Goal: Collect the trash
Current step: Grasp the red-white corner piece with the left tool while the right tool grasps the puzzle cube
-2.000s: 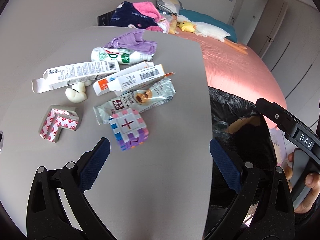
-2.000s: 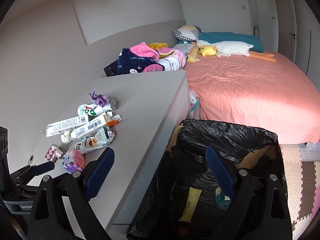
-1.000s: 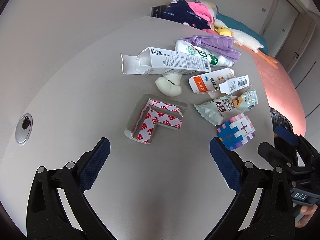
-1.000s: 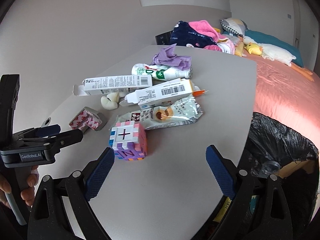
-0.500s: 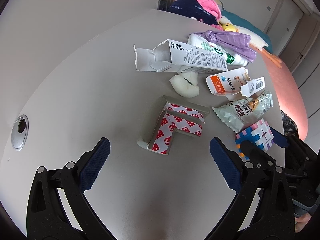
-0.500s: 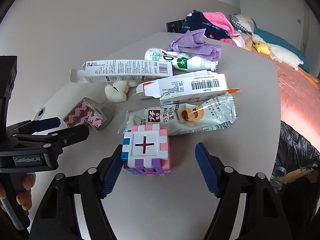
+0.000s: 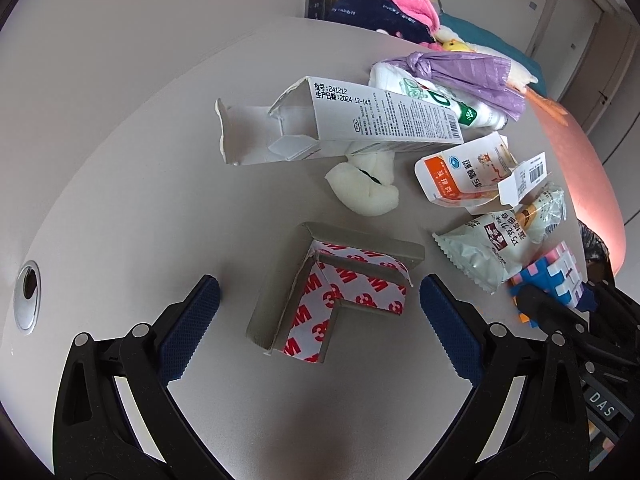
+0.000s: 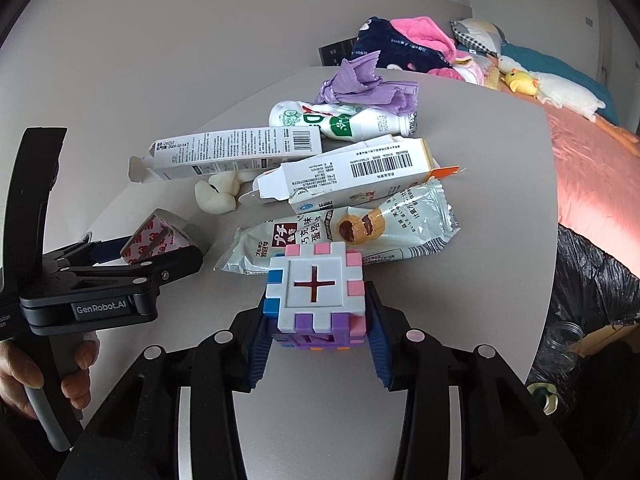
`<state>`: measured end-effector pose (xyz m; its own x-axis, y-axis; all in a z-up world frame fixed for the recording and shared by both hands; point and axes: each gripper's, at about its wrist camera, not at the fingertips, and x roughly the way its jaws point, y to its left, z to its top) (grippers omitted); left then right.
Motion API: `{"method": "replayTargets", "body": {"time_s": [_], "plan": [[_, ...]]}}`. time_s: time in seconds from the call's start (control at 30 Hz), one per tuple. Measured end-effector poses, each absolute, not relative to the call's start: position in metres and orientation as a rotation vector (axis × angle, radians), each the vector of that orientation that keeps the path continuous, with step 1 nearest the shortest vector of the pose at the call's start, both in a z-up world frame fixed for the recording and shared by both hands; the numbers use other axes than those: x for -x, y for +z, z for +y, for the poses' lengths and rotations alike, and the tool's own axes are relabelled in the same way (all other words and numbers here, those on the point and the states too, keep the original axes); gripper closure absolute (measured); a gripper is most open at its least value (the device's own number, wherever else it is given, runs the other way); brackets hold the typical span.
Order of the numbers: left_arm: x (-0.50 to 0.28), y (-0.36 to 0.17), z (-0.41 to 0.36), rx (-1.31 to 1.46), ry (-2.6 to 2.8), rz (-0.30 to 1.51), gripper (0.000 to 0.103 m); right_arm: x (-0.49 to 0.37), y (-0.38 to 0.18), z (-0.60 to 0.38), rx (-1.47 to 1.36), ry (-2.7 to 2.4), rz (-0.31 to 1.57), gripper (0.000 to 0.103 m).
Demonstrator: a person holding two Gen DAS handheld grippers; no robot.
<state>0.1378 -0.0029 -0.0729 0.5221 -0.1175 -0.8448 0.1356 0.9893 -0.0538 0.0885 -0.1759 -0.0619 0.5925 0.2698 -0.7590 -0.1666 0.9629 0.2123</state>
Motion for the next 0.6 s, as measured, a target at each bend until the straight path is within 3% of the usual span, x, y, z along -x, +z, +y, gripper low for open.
{"method": "replayTargets", "body": {"time_s": [0.07, 0.13, 0.17, 0.6], "plan": [[-0.137, -0.074, -0.008, -0.083, -0.119, 0.988, 0.016, -0.088, -0.062, -0.177, -0.126, 0.256, 0.901, 0.059], [-0.134, -0.072, -0.008, -0.083, -0.129, 0.962, 0.035, -0.088, -0.062, -0.177, -0.131, 0.257, 0.9, 0.059], [-0.134, -0.071, -0.008, -0.083, -0.117, 0.954, 0.04, -0.088, -0.062, -0.178, -0.133, 0.258, 0.9, 0.059], [-0.121, -0.063, -0.008, -0.037, -0.098, 0.95, 0.041, -0.078, -0.05, -0.194, -0.162, 0.263, 0.874, 0.059]]}}
